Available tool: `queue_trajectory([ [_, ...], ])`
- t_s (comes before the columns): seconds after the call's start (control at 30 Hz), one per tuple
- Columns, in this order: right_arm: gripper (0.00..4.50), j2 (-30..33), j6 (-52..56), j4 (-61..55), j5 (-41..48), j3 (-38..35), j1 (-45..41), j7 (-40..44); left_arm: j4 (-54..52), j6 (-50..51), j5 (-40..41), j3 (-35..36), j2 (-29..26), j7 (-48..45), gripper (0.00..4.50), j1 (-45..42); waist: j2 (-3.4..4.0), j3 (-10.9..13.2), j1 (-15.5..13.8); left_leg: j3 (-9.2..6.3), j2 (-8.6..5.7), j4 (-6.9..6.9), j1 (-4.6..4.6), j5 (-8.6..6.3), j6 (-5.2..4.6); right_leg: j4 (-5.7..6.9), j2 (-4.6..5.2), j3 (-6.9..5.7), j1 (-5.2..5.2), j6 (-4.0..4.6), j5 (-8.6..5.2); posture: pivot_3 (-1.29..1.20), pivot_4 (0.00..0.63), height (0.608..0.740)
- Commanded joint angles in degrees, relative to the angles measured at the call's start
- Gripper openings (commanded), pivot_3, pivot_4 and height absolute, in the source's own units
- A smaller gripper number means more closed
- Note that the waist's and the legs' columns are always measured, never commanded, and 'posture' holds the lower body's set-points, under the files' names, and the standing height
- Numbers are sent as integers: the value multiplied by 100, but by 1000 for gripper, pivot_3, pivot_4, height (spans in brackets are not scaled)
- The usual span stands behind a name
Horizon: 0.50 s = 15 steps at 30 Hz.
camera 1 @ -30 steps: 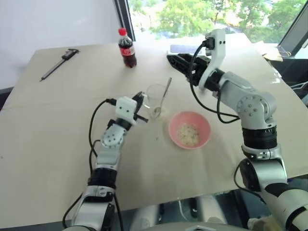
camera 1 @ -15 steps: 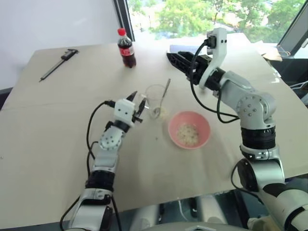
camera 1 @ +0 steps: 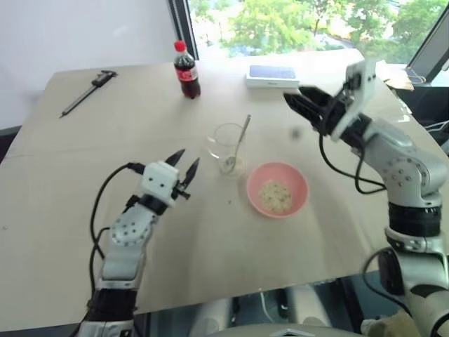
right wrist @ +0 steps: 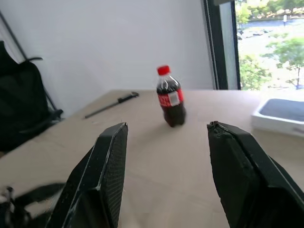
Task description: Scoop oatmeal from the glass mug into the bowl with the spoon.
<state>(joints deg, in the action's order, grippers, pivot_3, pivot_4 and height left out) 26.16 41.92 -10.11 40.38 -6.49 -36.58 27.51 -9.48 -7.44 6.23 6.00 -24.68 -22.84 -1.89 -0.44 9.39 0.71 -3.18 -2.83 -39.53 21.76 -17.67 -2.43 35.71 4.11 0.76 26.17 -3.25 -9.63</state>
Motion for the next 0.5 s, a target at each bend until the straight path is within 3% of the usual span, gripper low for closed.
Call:
queue_trajectory([
  [0.03, 2680, 415, -480, -254, -268, -190, 585, 543, -684, 267, 287, 434, -127, -30, 2749, 519, 0, 0, 5, 0, 1, 1, -2, -2, -3, -1, 0, 0, -2, 0, 0, 0, 150, 740],
  [0.1, 2680, 604, -830, -156, -518, -254, 940, 704, -756, 346, 392, 589, -150, -93, 3596, 902, 0, 0, 21, 6, 3, 4, -6, -5, -7, -1, -2, 6, -2, 0, 0, 0, 150, 740],
  [0.17, 3216, 876, -1018, -6, -736, -239, 1290, 967, -776, 355, 487, 679, -190, -238, 4476, 1260, 2, 1, 21, 18, 4, 8, -13, -6, -10, -1, -4, 15, -3, 0, 0, 0, 150, 740],
  [0.27, 4440, 1258, -1371, 410, -797, -297, 1930, 1822, -841, 525, 835, 870, -200, -440, 4500, 1682, -1, 1, -14, 18, 4, 8, -21, -11, -19, 1, -5, 13, -12, 0, -1, 0, 150, 740],
  [0.37, 4440, 1415, -1753, 708, -658, -463, 2550, 2648, -815, 672, 982, 1046, -277, -576, 4500, 1996, -5, 5, -40, 7, 6, 10, -58, -18, -31, -17, -5, -2, -66, 0, -3, 0, 150, 740],
  [0.5, 4440, 1406, -2499, 1023, -892, -566, 3021, 3114, -864, 704, 1196, 1138, -337, -898, 4500, 2432, -4, 5, -1, 20, 9, 11, -100, -20, -34, -18, -7, 9, -98, -3, -6, 0, 150, 740],
])
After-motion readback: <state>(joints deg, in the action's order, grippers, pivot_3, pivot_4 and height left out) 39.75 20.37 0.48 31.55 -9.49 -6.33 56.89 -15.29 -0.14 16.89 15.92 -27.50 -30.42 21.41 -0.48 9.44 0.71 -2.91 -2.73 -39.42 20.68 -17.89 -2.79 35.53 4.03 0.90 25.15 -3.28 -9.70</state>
